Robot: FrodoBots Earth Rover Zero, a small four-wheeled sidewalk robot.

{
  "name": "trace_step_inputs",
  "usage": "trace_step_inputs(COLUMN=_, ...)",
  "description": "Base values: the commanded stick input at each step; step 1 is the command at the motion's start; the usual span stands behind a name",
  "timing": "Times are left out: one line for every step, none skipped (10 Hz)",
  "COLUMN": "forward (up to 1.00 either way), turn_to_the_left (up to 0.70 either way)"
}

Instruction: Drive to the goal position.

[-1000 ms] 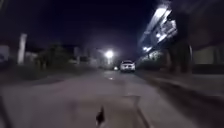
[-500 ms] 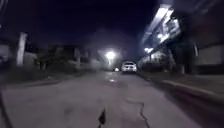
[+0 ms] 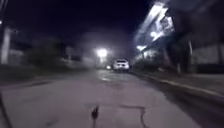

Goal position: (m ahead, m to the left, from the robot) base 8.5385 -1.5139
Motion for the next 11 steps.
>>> trace_step_inputs(forward=0.7, turn_to_the_left=0.0)
trace_step_inputs(forward=0.7, turn_to_the_left=0.0)
trace_step_inputs(forward=0.7, turn_to_the_left=0.0)
trace_step_inputs(forward=0.7, turn_to_the_left=0.0)
trace_step_inputs(forward=0.7, turn_to_the_left=0.0)
trace_step_inputs(forward=0.7, turn_to_the_left=0.0)
trace_step_inputs(forward=0.7, turn_to_the_left=0.0)
trace_step_inputs(forward=0.7, turn_to_the_left=0.0)
trace_step_inputs(forward=0.7, turn_to_the_left=0.0)
trace_step_inputs(forward=0.7, turn_to_the_left=0.0)
trace_step_inputs(forward=0.7, turn_to_the_left=0.0)
